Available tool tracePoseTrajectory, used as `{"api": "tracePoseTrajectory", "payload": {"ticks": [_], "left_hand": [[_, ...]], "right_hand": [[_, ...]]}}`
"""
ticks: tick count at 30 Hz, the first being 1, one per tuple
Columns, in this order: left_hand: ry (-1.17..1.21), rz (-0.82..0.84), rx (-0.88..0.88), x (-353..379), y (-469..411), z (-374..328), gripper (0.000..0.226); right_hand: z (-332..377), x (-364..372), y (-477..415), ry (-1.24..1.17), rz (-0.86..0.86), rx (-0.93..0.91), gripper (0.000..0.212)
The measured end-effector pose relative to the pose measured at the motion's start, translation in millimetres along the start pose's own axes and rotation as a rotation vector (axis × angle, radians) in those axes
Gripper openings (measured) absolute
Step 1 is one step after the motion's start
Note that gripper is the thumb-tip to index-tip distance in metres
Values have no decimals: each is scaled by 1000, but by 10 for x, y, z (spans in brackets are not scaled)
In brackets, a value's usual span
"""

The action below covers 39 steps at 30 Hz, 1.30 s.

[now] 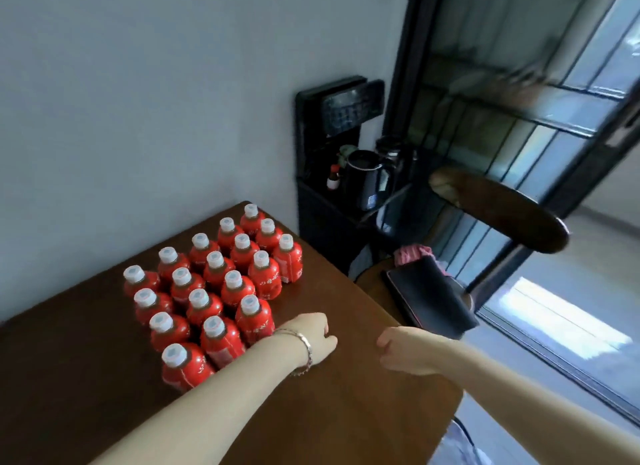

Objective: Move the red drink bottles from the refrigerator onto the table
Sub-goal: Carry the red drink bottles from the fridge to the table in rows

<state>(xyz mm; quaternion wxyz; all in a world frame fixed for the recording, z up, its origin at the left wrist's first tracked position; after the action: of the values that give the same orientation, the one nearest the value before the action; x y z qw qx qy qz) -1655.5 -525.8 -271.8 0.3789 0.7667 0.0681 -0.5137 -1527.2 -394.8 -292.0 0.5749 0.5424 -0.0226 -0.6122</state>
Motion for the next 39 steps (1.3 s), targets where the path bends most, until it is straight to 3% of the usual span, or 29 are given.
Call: {"api": "tracePoseTrajectory", "payload": {"ticks": [3, 11, 13, 17, 21, 26, 31, 39], "left_hand": [[-62, 1, 183, -21, 21, -796, 32], [-367, 30, 738, 457, 468, -3421, 22], [-442, 44, 870, 703, 712, -4122, 17], [-571, 14, 1109, 1253, 1440, -5510, 32], [-642, -15, 1325, 1886, 2299, -6904, 32], [-753, -25, 1552, 2549, 3476, -8577, 32], [-799, -155, 1738, 2880, 4343, -9817, 29], [-564, -173, 1912, 3250, 4925, -11880, 25]], "right_hand": [[-515, -119, 625, -89, -138, 115, 36], [-2346, 54, 2643, -432, -516, 460, 38], [-2830, 230, 3226, -524, -615, 579, 37], [-3723, 653, 4438, -642, -759, 779, 35], [-4576, 1089, 5720, -664, -840, 975, 33], [-5594, 1383, 7246, -612, -953, 1226, 30], [-6448, 1460, 8390, -664, -1019, 1383, 30], [-7814, 1300, 9612, -653, -1135, 1652, 26]]}}
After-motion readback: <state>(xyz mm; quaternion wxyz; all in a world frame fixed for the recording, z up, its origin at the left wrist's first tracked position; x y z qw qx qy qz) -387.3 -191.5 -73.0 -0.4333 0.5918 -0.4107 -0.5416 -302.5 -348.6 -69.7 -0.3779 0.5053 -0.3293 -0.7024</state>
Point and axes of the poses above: each hand's wrist, its own y-axis away from the middle knuckle, its own x-axis out of the palm, z = x × y, the point moved 2 cm from there along -y, towards the middle knuckle, and after that the axes turned 11 degrees about -y, right-handed, at the moved point
